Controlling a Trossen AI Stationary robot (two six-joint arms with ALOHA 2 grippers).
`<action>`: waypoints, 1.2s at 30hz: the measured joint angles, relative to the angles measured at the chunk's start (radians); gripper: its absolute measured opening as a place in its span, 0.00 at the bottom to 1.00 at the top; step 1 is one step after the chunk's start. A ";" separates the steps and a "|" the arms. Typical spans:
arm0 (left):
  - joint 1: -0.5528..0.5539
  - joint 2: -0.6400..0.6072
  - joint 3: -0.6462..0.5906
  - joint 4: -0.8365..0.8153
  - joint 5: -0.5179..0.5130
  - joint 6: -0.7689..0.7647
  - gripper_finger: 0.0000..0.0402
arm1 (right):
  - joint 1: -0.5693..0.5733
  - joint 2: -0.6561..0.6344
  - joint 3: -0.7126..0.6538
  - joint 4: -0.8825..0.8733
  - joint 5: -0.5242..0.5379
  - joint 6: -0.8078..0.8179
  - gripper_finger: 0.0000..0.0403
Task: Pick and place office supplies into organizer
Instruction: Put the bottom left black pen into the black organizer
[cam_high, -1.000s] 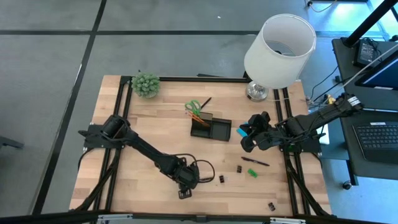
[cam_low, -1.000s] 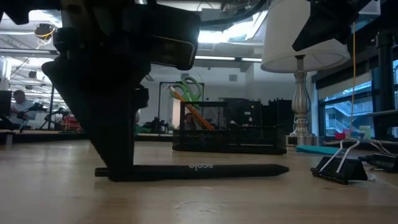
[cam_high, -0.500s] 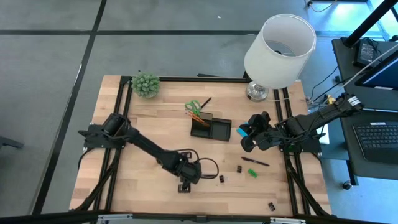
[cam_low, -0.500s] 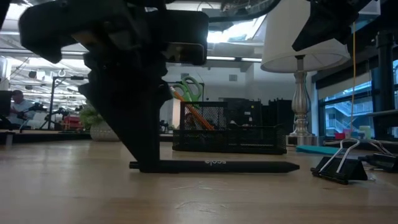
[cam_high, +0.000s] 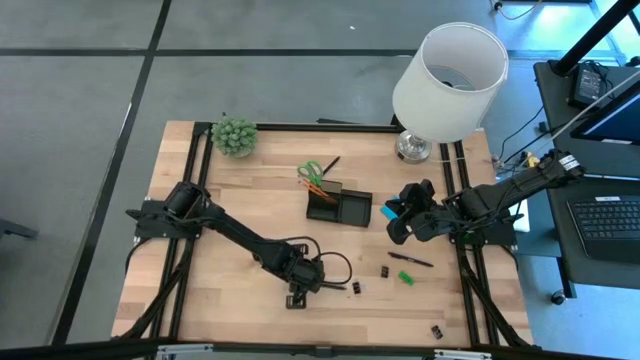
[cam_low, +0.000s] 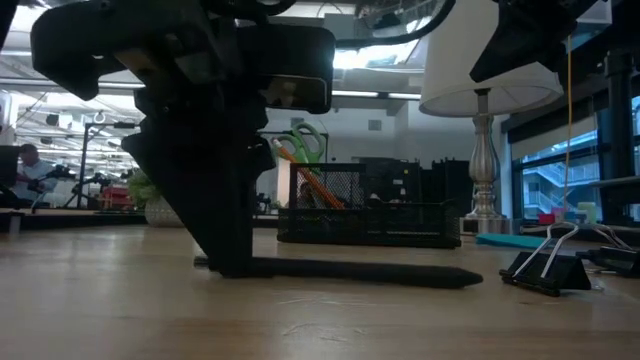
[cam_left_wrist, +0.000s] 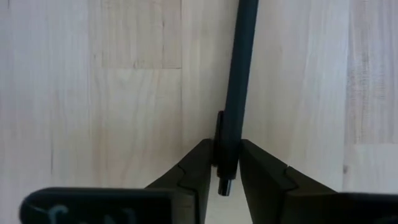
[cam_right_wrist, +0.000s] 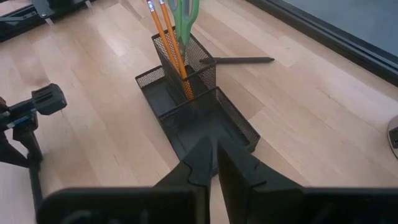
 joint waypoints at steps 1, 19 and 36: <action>0.000 0.000 0.000 0.001 0.000 0.000 0.22 | 0.000 0.000 0.000 0.000 0.000 0.000 0.07; -0.017 0.008 0.002 0.000 -0.012 -0.002 0.19 | 0.000 0.000 0.000 0.000 0.000 -0.001 0.07; -0.044 0.039 0.005 0.010 -0.058 0.038 0.10 | 0.000 0.000 0.000 0.000 0.000 -0.002 0.07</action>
